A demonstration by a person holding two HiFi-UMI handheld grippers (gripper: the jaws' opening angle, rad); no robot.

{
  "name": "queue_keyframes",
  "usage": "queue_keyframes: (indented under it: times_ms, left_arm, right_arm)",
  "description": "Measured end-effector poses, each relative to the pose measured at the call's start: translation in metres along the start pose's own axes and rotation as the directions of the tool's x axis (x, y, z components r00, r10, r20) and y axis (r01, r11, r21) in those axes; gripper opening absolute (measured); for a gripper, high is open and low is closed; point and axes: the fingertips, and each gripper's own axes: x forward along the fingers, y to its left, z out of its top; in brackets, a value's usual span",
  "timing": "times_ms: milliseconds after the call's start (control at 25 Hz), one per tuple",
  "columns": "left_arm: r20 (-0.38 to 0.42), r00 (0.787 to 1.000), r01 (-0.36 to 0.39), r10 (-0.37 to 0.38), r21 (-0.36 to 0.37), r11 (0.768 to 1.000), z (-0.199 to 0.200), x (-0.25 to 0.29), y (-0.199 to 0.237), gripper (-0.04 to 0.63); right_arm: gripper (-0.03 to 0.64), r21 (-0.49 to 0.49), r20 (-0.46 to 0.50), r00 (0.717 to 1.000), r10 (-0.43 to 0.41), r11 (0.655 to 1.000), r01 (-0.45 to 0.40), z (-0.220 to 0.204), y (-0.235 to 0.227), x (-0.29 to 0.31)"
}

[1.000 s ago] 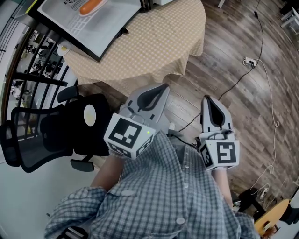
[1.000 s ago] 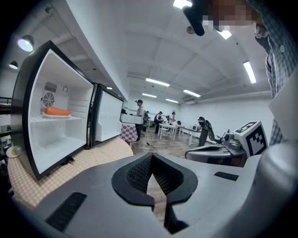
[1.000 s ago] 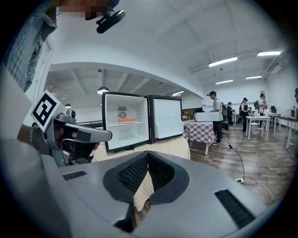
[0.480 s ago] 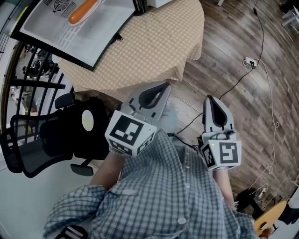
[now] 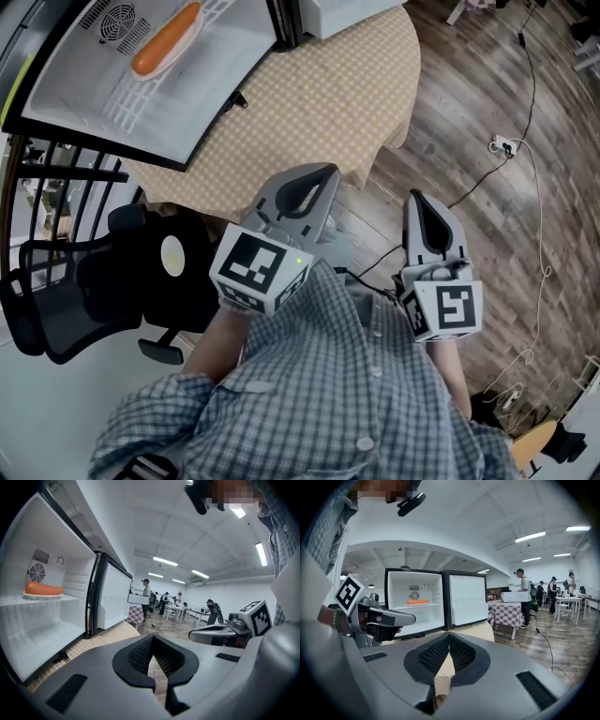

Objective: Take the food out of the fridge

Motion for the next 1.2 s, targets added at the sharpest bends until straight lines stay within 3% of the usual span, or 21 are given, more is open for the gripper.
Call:
queue_keyframes:
  times_ms: [600, 840, 1200]
  left_arm:
    - [0.046, 0.998, -0.051, 0.051, -0.010, 0.999, 0.026, 0.041, 0.070, -0.003]
    - [0.067, 0.998, 0.009, -0.007, -0.032, 0.999, 0.030, 0.039, 0.075, -0.002]
    - [0.069, 0.984, -0.161, 0.165, -0.069, 0.985, 0.018, -0.003, 0.101, -0.002]
  right_arm:
    - [0.010, -0.057, 0.013, 0.999, 0.047, 0.997, -0.046, 0.040, -0.012, 0.079]
    - [0.011, -0.085, 0.021, 0.995, 0.096, 0.992, -0.093, 0.045, -0.003, 0.104]
    - [0.011, -0.042, -0.019, 0.980, 0.197, 0.979, -0.197, 0.048, 0.015, 0.131]
